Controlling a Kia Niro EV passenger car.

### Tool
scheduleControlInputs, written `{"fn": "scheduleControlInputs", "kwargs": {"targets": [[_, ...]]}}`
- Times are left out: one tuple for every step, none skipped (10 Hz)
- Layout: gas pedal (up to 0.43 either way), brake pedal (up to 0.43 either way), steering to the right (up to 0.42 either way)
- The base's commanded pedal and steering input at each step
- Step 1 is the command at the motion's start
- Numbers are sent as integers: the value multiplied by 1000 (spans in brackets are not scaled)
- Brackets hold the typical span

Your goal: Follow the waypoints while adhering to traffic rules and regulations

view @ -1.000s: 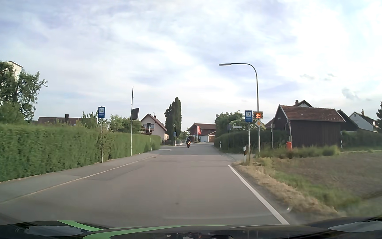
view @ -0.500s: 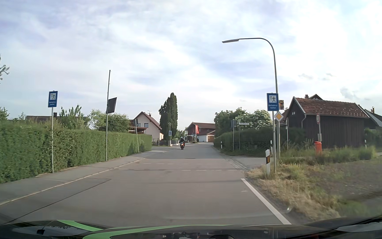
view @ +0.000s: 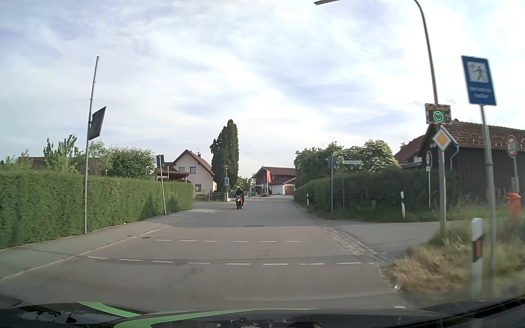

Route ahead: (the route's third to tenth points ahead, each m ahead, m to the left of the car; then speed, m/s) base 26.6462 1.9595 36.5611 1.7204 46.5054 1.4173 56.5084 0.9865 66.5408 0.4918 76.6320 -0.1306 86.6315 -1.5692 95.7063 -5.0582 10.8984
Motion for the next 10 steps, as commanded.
{"fn": "scheduleControlInputs", "kwargs": {"targets": [[110, 0, 3], [110, 0, 3], [110, 0, 2], [110, 0, 0], [118, 0, -1], [130, 0, -1], [130, 0, -1], [130, 0, -1], [130, 0, -1], [130, 0, -1]]}}
